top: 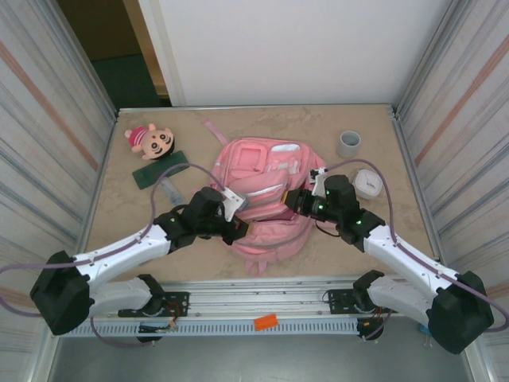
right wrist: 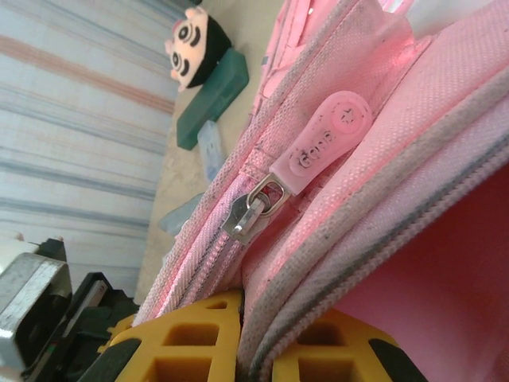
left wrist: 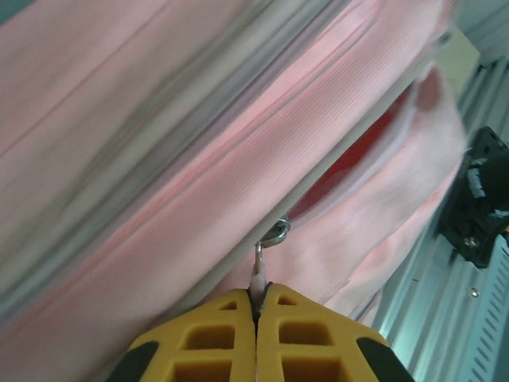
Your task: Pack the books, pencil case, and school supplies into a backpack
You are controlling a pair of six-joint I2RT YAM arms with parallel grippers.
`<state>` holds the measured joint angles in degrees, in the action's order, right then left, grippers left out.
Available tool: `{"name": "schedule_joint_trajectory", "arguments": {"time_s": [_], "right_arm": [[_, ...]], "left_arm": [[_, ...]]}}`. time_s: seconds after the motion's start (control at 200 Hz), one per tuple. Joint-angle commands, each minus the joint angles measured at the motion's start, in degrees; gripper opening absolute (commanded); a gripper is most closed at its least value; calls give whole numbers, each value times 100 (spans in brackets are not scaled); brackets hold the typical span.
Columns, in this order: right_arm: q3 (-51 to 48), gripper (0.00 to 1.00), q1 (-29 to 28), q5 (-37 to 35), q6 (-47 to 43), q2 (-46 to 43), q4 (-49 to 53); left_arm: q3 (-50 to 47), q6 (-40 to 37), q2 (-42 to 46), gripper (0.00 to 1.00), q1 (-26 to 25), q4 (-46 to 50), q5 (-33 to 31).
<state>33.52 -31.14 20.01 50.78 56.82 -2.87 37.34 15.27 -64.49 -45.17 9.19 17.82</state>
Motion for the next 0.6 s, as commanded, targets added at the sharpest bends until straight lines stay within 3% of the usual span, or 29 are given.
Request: {"name": "schedule_joint_trajectory", "arguments": {"time_s": [0.0, 0.05, 0.15, 0.351, 0.526, 0.591], "right_arm": [[303, 1, 315, 402, -116, -365, -229], [390, 4, 345, 407, -156, -350, -95], [311, 21, 250, 390, 5, -235, -144], [105, 52, -539, -196, 397, 227, -1011], [638, 57, -1160, -790, 231, 815, -813], [736, 52, -1244, -840, 246, 1060, -881]], "left_arm": [[-251, 74, 246, 0, 312, 325, -641], [-276, 73, 266, 0, 356, 277, -592], [-180, 56, 174, 0, 373, 38, -201], [163, 413, -213, 0, 360, -612, 379], [407, 425, -296, 0, 166, -720, 408], [438, 421, -273, 0, 106, -695, 399]]}}
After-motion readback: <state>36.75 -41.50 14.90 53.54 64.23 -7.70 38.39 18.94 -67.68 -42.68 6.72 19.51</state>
